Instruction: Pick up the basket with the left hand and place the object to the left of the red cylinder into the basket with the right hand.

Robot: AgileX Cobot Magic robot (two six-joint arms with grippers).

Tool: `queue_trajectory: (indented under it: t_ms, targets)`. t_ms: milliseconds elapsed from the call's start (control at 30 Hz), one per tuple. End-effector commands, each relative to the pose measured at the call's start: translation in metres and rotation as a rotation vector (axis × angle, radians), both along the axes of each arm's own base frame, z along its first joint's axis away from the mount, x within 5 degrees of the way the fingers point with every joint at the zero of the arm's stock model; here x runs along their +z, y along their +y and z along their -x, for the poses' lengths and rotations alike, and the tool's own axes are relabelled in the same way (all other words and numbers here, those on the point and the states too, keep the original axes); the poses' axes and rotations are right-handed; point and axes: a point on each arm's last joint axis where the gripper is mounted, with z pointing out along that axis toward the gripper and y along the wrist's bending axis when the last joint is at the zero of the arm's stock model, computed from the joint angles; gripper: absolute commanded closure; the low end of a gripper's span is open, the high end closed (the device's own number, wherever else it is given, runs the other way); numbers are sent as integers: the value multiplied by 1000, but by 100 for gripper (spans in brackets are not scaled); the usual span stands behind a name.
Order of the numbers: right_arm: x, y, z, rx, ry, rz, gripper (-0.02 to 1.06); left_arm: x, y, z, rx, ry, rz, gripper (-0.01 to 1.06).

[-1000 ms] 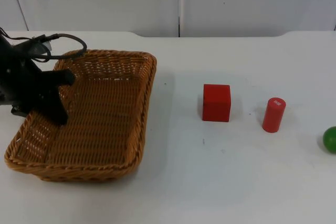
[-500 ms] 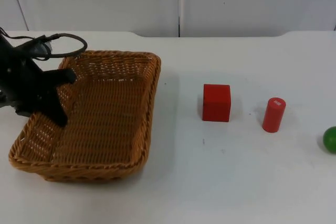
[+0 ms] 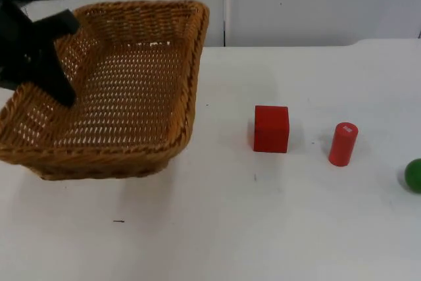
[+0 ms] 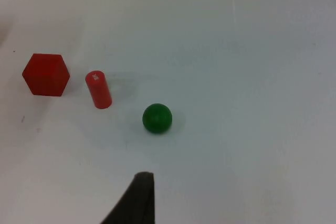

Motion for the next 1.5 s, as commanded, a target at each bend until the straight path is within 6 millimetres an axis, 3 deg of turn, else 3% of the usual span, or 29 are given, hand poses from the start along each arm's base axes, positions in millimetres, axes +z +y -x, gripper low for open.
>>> queue_trajectory:
  t_ms: [0,300,567,767,933,1467]
  targets:
    - [1,0,0,1,-5,6,-1,21,-5,8,-7,-1,27,105]
    - [1,0,0,1,-5,6,-1,55,-2,40,-2,-11,-31,105]
    - [1,0,0,1,-5,6,-1,78,-4,88,-18,-13,-21,105]
    - [1,0,0,1,-5,6,-1,101,-3,110,-21,-98,-50,105]
    - [1,0,0,1,-5,6,-1,110,-3,118,9,-120,-58,105]
    - [1,0,0,1,-5,6,-1,111,-5,118,13,-121,-25,105]
